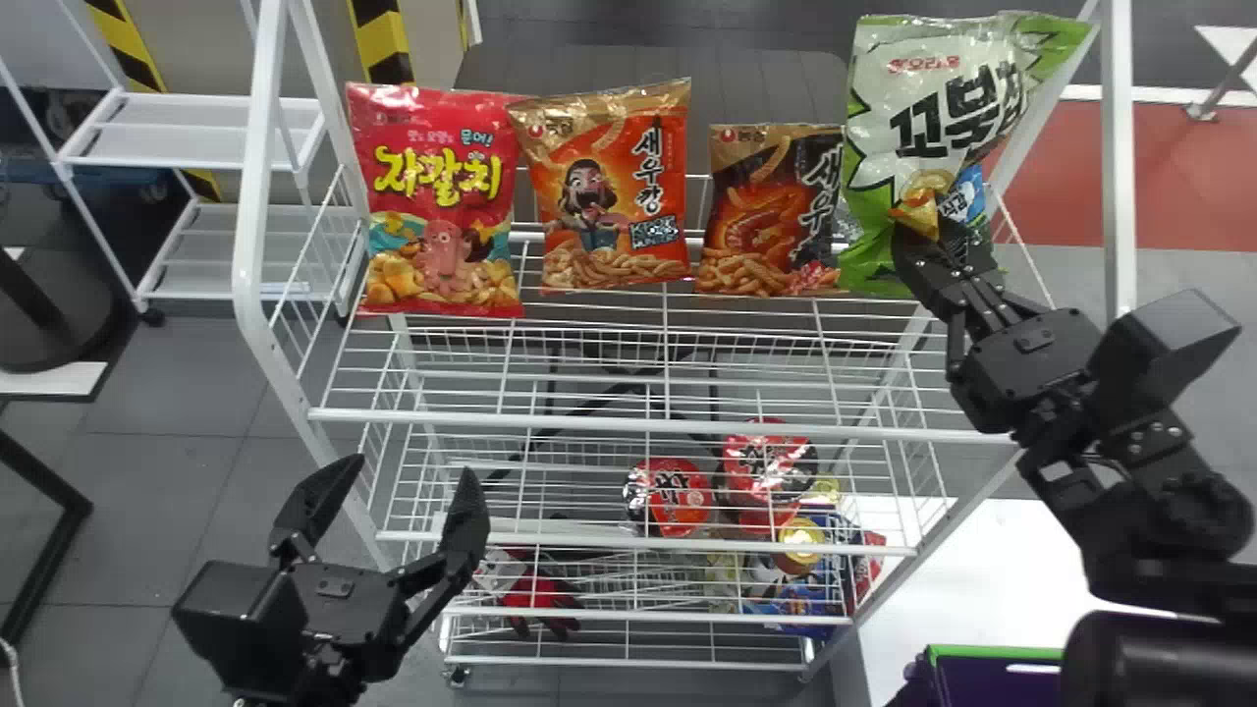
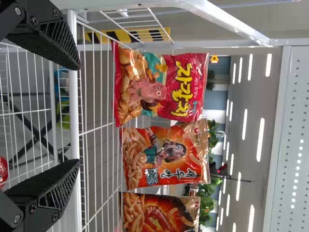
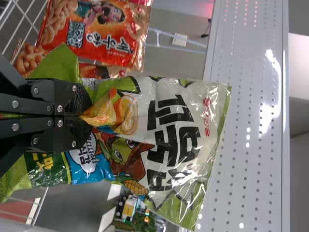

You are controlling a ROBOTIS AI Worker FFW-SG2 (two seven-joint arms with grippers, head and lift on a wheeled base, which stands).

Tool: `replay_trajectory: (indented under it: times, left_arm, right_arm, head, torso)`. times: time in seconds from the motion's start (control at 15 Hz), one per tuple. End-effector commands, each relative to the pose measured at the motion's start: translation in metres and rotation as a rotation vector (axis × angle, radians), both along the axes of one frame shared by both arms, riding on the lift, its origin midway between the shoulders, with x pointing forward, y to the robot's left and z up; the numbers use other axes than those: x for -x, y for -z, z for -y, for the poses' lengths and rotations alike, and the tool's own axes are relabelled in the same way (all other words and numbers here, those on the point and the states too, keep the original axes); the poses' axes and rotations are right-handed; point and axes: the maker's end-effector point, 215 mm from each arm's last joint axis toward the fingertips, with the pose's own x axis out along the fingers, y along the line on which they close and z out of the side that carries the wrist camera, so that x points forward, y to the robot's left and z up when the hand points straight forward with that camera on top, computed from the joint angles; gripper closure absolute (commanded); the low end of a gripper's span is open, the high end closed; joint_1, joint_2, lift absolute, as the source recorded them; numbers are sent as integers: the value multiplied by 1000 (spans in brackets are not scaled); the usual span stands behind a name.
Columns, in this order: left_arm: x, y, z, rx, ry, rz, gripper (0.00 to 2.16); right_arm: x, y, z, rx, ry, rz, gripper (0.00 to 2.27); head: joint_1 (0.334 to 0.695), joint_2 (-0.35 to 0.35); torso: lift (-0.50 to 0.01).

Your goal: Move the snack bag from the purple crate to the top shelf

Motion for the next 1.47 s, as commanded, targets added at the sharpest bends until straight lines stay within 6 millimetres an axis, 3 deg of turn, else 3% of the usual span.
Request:
replay_trajectory:
  times: [0.0,0.47,1.4]
  left_arm:
    - [1,0,-1,1,-1,8,144]
    - [0,-3,-5,3,-6,25,144]
    - [1,-7,-7,8,-10,46,144]
  right_arm:
    - [-12,12,10,-1,32,6,2067]
    - [-36,43,43,-9,122,-22,2067]
    - [-51,62,42,46,202,2,2067]
  head:
    - [695,-74]
    - [695,-102]
    - [695,-118]
  torso:
    - [0]
    - [0]
    - [0]
